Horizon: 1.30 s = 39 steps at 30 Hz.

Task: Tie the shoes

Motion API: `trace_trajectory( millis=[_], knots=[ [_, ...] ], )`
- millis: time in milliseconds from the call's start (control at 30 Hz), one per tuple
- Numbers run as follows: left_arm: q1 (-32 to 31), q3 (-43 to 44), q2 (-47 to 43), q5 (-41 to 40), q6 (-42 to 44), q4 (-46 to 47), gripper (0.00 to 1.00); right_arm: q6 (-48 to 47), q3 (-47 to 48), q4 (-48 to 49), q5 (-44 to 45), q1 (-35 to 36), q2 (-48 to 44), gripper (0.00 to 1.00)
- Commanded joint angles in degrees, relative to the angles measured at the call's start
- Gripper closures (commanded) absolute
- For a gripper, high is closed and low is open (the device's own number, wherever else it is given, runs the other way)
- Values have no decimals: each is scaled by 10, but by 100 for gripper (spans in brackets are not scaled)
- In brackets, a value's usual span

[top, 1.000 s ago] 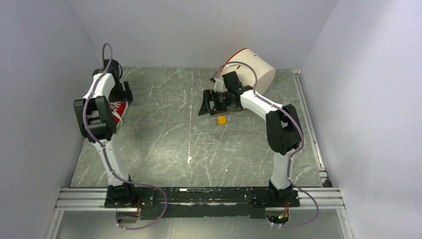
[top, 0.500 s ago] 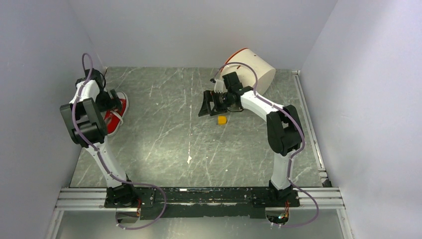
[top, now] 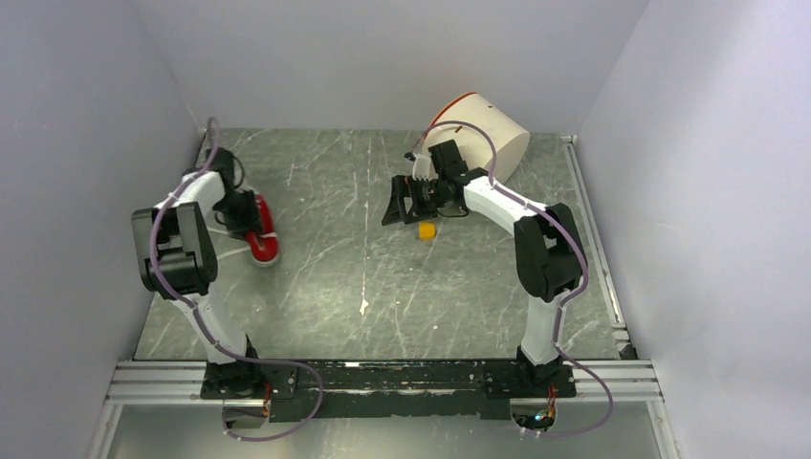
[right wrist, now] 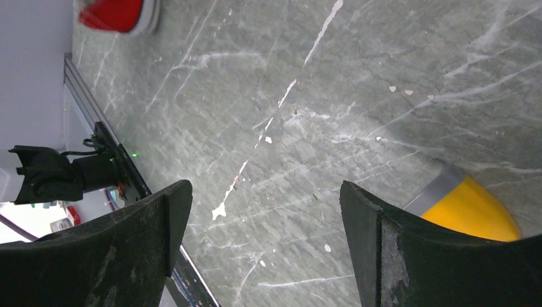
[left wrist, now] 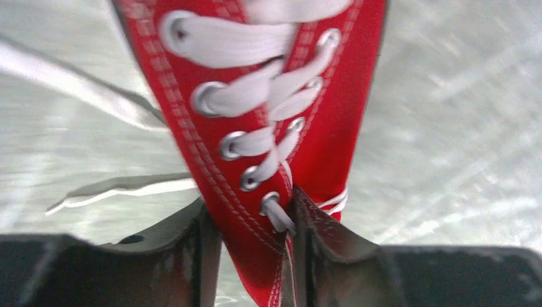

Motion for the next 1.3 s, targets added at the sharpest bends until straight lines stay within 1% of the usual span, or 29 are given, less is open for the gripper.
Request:
trace_trajectory(
  millis=[0, 67, 100, 167, 200, 333, 400, 500, 567, 633, 667, 733, 800, 900, 1000, 1033, 1133, 1167, 1200, 1267],
  knots=[
    [-90, -62, -21, 134, -18, -8, 64, -7, -12, 12, 1, 5, -22, 11],
    [-118, -77, -36, 163, -22, 5, 73, -8, -11, 10, 4, 8, -21, 11],
    [-132, -82, -43, 171, -24, 9, 80, -9, -10, 9, 7, 11, -20, 11],
    [-152, -94, -62, 194, -33, 20, 91, -11, -6, 6, 10, 17, -16, 11],
    [-160, -95, -73, 209, -38, 24, 94, -12, -4, 5, 11, 19, -14, 11],
    [-205, -68, -121, 271, -59, 18, 95, -6, 2, 10, 2, 25, -10, 10],
    [-236, -36, -142, 304, -65, 11, 95, -6, 3, 7, -6, 26, -13, 10],
    [-292, 22, -171, 317, -79, -7, 95, 0, -2, 7, 8, 22, -33, 10],
    [-330, 48, -190, 315, -97, -9, 95, 41, -31, 41, -2, 4, -65, 10],
    [-358, 53, -208, 315, -126, -6, 95, 115, -85, 111, -38, -33, -107, 10],
    [-368, 49, -216, 317, -139, -2, 95, 147, -118, 138, -45, -56, -130, 11],
    [-381, 29, -231, 295, -160, -5, 95, 162, -137, 148, -35, -72, -167, 11],
    [-381, -12, -245, 247, -167, -4, 95, 132, -129, 112, -10, -71, -186, 10],
    [-379, -69, -232, 169, -150, -6, 95, 102, -124, 57, 5, -65, -188, 10],
    [-380, -107, -198, 137, -126, 28, 95, 71, -130, 23, 37, -46, -187, 10],
    [-378, -123, -188, 133, -130, 40, 95, 56, -134, 15, 46, -34, -185, 10],
    [-379, -170, -172, 149, -142, 103, 95, 38, -142, 6, 60, 15, -175, 10],
    [-379, -179, -170, 147, -149, 111, 92, 34, -142, 6, 62, 31, -170, 10],
    [-379, -182, -168, 140, -150, 109, 82, 31, -143, 7, 62, 45, -164, 10],
    [-379, -173, -167, 109, -140, 77, 60, 27, -142, 7, 68, 69, -154, 10]
  ],
)
